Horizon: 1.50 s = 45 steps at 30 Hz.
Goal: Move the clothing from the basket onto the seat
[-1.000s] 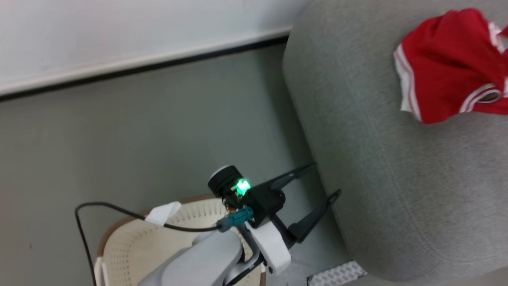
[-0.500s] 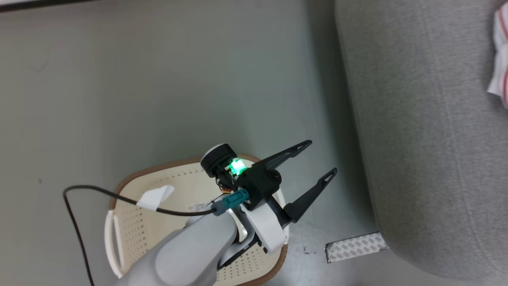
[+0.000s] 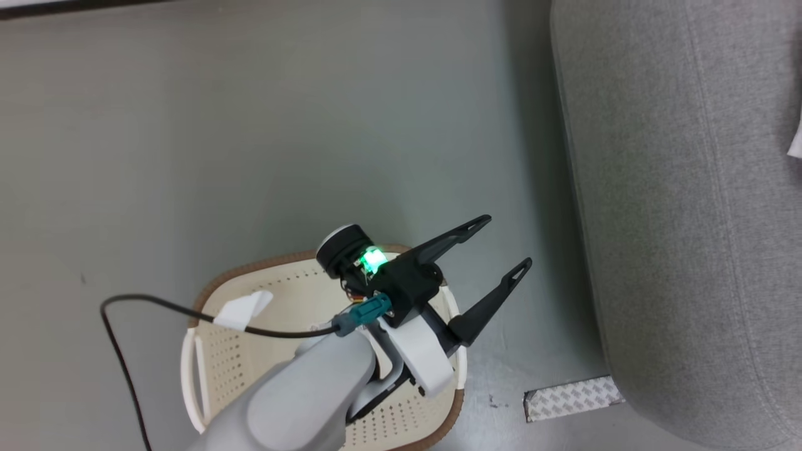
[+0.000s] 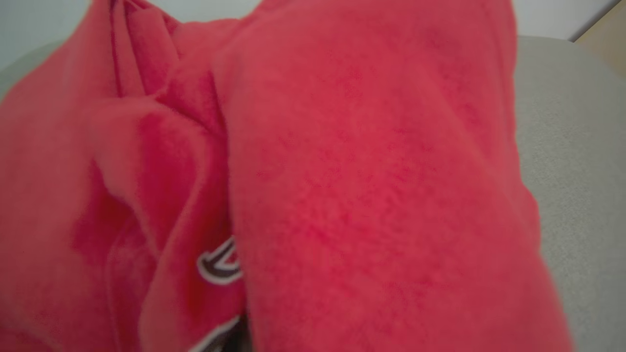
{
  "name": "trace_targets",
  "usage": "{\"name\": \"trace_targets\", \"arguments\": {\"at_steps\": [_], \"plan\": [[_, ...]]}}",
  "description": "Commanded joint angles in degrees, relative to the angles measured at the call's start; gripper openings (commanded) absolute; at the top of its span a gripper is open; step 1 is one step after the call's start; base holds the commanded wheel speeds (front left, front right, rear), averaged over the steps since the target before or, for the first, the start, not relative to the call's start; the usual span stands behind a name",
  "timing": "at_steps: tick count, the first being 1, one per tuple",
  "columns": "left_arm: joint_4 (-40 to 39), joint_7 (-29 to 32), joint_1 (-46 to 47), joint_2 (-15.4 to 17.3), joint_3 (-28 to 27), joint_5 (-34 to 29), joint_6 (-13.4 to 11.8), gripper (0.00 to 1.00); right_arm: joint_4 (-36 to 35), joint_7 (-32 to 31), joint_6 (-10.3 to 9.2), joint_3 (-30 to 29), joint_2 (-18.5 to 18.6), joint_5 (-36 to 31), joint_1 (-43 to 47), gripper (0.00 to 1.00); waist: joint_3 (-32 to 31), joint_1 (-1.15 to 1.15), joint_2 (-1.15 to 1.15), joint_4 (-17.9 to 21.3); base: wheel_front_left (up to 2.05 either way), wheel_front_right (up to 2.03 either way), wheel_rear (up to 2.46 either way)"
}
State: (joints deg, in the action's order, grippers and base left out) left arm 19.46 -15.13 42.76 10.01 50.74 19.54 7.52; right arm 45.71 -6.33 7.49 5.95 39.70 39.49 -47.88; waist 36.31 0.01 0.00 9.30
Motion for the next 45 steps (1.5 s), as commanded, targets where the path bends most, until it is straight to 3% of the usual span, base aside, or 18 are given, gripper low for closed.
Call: {"name": "trace_targets", "arguments": {"at_steps": [1, 12, 23, 36, 45], "plan": [[0.27, -0.02, -0.99, 0.01, -0.22, 0.12, -0.09, 1.0, 0.38, -0.73, 0.03, 0.92, 0.51, 0.99, -0.19, 1.0, -1.17, -0.01, 0.0, 0.08, 0.0, 0.0, 0.0], [1.48, -0.02, -6.4, -1.09, -2.41, 1.94, -0.09, 1.0, 0.2, -4.13, 0.03, 7.18, 0.85, 1.7, 6.16, 1.0, -12.7, -0.01, 0.0, 1.81, 0.0, 0.0, 0.0], [0.71, -0.02, -14.41, -1.22, -9.63, 2.77, -0.09, 1.0, -10.59, -1.01, 0.03, 6.93, 2.94, 1.93, 16.63, 1.0, -24.52, -0.01, 0.0, 2.92, 0.0, 0.0, 0.0], [-0.92, -0.02, -21.7, -0.69, -22.89, 0.58, -0.14, 1.0, -26.91, 11.05, 0.02, 5.81, -6.37, 2.95, 26.72, 1.0, -31.53, -0.01, 0.0, -0.35, 0.0, 0.0, 0.0], [-0.92, -0.02, -26.32, -1.01, -32.03, -0.42, -0.93, 1.0, -29.75, 15.38, 0.02, 8.46, -11.34, 1.57, 31.13, 1.0, -35.36, -0.01, 0.0, -2.87, 0.0, 0.0, 0.0]]}}
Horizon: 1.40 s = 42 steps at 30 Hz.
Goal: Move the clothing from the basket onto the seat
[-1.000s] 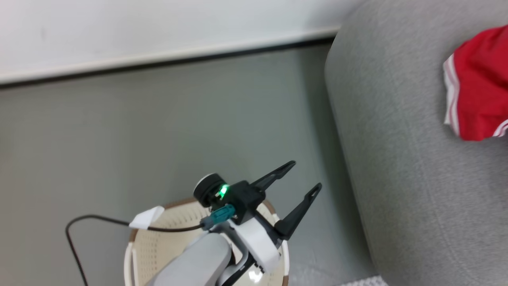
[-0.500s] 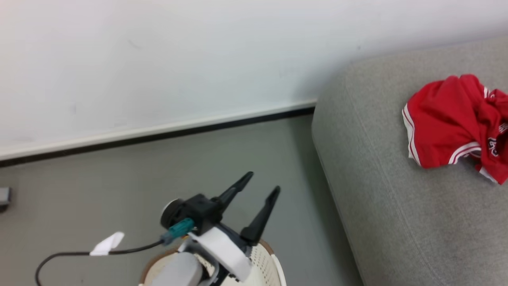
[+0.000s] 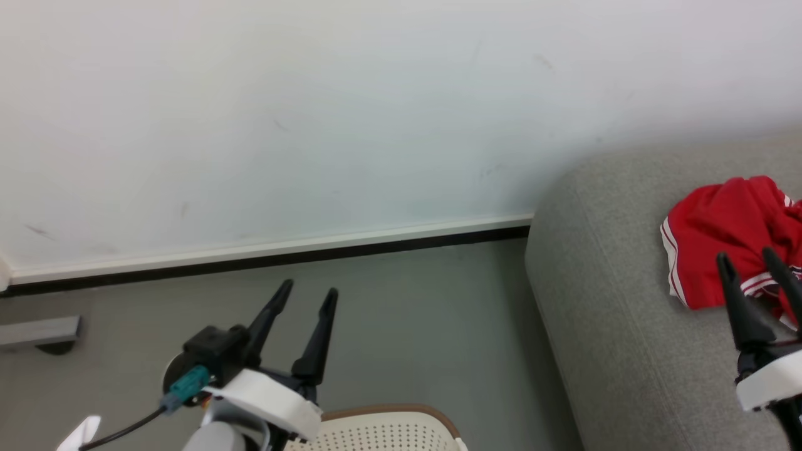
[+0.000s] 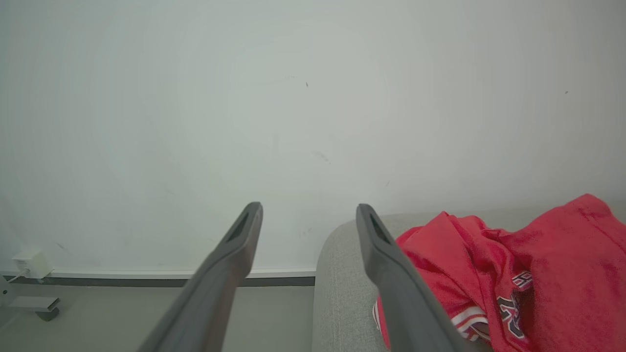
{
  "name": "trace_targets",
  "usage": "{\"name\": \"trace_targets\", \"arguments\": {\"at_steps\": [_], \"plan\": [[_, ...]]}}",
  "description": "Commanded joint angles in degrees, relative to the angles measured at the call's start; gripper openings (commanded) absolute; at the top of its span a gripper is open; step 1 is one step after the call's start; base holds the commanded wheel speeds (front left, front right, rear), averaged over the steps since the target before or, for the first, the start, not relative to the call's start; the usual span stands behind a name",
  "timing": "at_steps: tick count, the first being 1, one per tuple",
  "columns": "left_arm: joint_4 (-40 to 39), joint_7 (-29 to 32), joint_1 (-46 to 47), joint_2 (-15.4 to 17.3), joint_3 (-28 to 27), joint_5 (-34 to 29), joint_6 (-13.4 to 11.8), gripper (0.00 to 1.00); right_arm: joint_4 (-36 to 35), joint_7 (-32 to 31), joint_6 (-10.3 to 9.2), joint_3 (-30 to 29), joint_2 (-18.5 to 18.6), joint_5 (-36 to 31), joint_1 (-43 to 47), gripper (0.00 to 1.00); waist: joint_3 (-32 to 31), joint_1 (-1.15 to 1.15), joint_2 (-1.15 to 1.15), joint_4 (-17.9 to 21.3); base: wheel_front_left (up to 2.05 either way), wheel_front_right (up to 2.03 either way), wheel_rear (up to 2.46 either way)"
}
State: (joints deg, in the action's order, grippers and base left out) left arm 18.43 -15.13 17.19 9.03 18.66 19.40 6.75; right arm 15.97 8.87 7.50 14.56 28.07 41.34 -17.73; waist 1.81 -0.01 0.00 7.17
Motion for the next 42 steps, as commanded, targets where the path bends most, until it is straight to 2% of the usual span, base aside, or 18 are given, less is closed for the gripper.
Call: {"name": "trace_targets", "arguments": {"at_steps": [1, 9, 12, 17, 24, 30, 42], "plan": [[0.11, -0.02, -1.46, -0.17, -1.21, -0.48, -0.44, 1.0, -0.02, 1.0, 0.01, 0.1, -0.29, -0.56, 1.65, 1.0, -1.19, 0.01, 0.0, -1.1, 0.0, 0.0, 0.0], [-0.69, -0.02, -6.77, -1.27, -10.38, -2.51, -2.04, 1.0, 1.97, 5.51, 0.01, 0.62, -5.22, -7.23, 5.86, 1.0, -2.39, 0.01, 0.0, -2.84, 0.0, 0.0, 0.0], [-1.24, -0.02, -8.39, -1.94, -13.53, -3.68, -2.53, 1.0, 3.5, 6.04, 0.01, 1.16, -6.24, -12.22, 6.72, 1.0, -2.47, 0.01, 0.0, -3.4, 0.0, 0.0, 0.0], [-1.53, -0.01, -10.69, -3.13, -17.44, -5.93, -2.65, 1.0, 3.17, 6.33, 0.01, 0.22, -9.38, -16.79, 7.71, 1.0, -2.6, 0.01, 0.0, -4.51, 0.0, 0.0, 0.0], [-1.04, -0.01, -13.01, -4.79, -20.32, -8.1, -1.8, 1.0, -0.35, 6.31, 0.01, -5.12, -14.22, -21.13, 12.19, 1.0, -2.68, 0.01, 0.0, -5.82, 0.0, 0.0, 0.0], [-0.37, -0.01, -13.76, -5.51, -21.44, -10.32, -1.22, 1.0, -2.11, 6.32, 0.01, -7.77, -16.29, -23.33, 14.53, 1.0, -2.68, 0.01, 0.0, -6.21, 0.0, 0.0, 0.0], [0.81, -0.01, -13.01, -5.93, -22.92, -11.32, -0.49, 1.0, -2.13, 6.33, 0.01, -7.48, -16.61, -23.33, 13.91, 1.0, -2.43, 0.01, 0.0, -5.41, 0.0, 0.0, 0.0]]}}
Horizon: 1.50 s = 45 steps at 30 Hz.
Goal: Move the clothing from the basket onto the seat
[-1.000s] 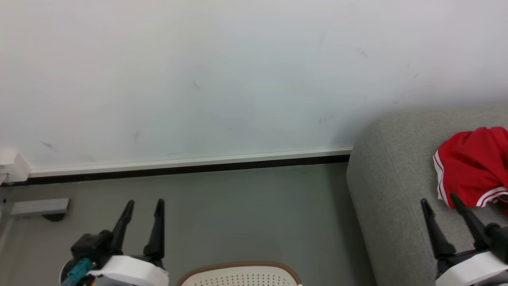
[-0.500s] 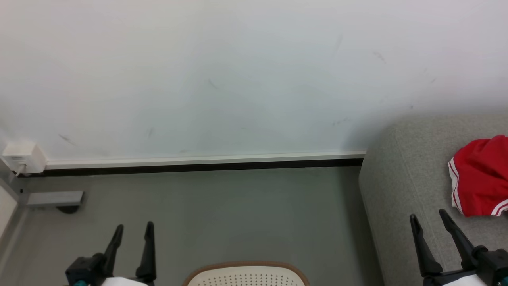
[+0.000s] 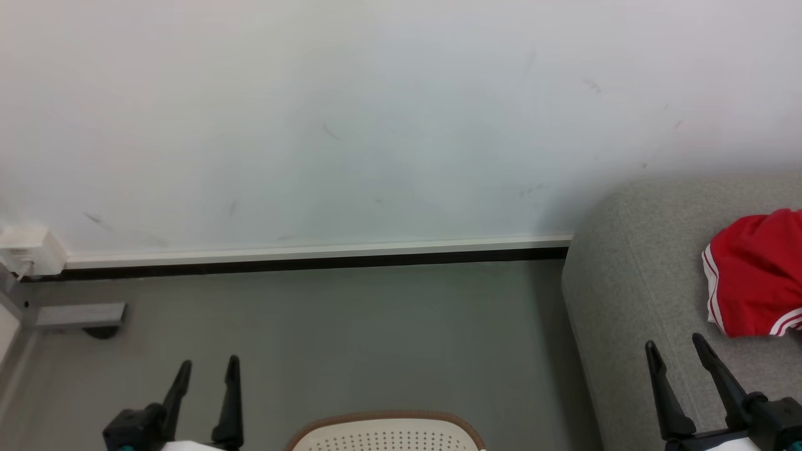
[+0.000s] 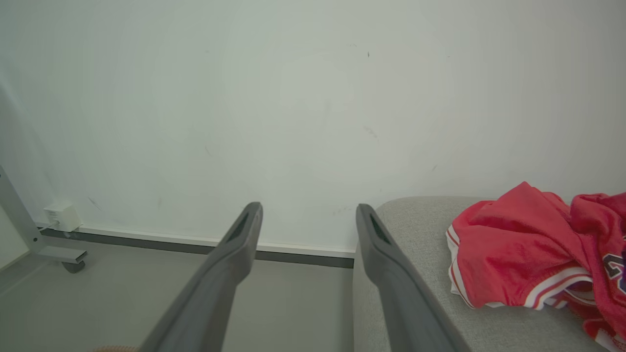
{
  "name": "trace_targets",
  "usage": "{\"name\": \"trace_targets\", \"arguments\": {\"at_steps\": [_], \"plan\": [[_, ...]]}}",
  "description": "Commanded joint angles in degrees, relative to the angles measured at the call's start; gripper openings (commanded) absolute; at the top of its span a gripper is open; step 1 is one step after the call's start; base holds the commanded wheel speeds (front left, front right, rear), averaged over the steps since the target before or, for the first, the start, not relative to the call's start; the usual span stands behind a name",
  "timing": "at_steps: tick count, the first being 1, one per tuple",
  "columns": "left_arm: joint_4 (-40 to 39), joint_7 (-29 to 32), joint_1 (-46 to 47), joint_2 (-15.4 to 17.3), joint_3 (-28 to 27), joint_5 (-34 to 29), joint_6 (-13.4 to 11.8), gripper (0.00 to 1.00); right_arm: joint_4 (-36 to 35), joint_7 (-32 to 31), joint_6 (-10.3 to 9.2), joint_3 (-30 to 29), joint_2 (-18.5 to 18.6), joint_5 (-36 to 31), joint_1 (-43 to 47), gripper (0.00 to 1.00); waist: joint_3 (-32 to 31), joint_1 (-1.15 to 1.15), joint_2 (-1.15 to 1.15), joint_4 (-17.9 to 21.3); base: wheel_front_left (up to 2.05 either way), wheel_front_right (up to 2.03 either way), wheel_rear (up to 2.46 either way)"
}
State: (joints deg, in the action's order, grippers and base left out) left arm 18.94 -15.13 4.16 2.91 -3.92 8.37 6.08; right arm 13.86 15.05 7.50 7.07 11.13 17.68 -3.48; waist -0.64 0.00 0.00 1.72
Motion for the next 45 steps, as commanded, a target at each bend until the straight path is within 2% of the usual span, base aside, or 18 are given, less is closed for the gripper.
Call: {"name": "trace_targets", "arguments": {"at_steps": [1, 15, 16, 20, 45], "plan": [[0.47, -0.01, 0.08, 0.17, -0.45, -0.11, 0.25, 1.0, 0.07, 0.15, 0.01, 0.1, 0.39, 0.46, -0.39, 1.0, 0.04, 0.0, 0.0, 0.08, 0.0, 0.0, 0.0], [2.46, -0.01, 0.7, 0.08, 0.11, 2.1, 0.52, 1.0, 0.7, 0.16, 0.01, 0.79, 0.85, 1.34, -0.84, 1.0, 0.0, 0.0, 0.0, 0.19, 0.0, 0.0, 0.0], [2.5, 0.01, 0.36, -0.08, 0.26, 1.44, 0.45, 0.0, 0.59, 0.0, 0.0, 0.74, 0.38, 0.59, -0.26, 0.0, 0.0, 0.0, 0.0, 0.2, 0.0, 0.0, 0.0], [4.5, 0.17, -0.84, -0.53, 0.43, 1.62, 0.45, 0.0, 2.28, -0.42, 0.0, 1.09, -0.68, 0.75, 1.05, 0.0, 0.0, 0.0, 0.0, 0.2, 0.0, 0.0, 0.0], [1.57, 6.67, 0.2, -0.33, -0.54, 26.5, 0.77, 0.0, 1.5, -6.58, 0.0, -3.15, -2.76, 23.31, -0.26, 0.0, 0.16, 0.0, 0.0, -0.17, 0.0, 0.0, 0.0]]}}
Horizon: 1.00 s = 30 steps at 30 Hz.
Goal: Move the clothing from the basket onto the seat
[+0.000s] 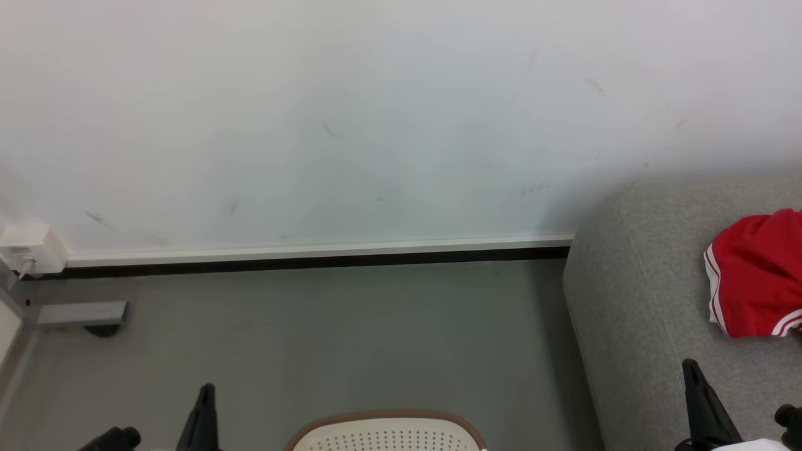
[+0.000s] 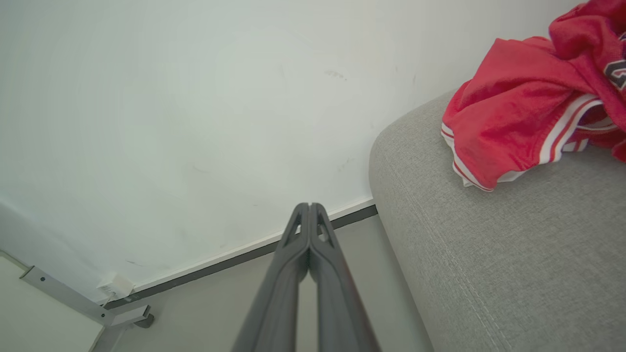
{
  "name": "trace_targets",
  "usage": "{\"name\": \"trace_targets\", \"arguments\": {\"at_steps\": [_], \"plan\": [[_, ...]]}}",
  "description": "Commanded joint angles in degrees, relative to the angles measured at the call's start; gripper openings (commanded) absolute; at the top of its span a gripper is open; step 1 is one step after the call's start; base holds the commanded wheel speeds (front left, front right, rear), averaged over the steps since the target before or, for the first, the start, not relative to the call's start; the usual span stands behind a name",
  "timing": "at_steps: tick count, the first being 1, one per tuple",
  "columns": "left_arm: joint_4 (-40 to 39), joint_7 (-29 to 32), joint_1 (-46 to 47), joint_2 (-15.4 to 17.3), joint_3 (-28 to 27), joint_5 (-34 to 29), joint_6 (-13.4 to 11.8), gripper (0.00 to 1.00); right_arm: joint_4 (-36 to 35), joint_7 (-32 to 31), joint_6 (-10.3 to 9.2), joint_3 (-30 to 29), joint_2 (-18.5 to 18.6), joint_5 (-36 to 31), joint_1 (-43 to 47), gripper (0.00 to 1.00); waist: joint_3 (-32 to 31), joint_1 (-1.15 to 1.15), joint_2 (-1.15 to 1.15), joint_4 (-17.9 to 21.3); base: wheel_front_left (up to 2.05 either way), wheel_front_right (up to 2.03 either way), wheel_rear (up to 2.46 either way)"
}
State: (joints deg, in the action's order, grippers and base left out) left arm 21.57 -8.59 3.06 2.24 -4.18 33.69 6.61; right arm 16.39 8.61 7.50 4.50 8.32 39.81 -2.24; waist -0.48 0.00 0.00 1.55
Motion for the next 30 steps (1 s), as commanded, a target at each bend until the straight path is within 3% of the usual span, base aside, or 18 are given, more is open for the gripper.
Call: {"name": "trace_targets", "arguments": {"at_steps": [1, 30], "plan": [[-1.18, 0.36, 1.34, 0.35, -0.31, 2.09, 0.26, 0.0, -1.06, -0.38, 0.0, -0.73, -0.02, 2.01, -1.55, 0.0, 0.01, 0.0, 0.0, -0.02, 0.0, 0.0, 0.0], [-3.75, 6.19, 2.2, 0.56, -1.14, 24.35, 0.52, 0.0, -1.68, -6.06, 0.0, -4.65, -1.98, 21.91, -2.73, 0.0, 0.2, 0.0, 0.0, -0.46, 0.0, 0.0, 0.0]]}}
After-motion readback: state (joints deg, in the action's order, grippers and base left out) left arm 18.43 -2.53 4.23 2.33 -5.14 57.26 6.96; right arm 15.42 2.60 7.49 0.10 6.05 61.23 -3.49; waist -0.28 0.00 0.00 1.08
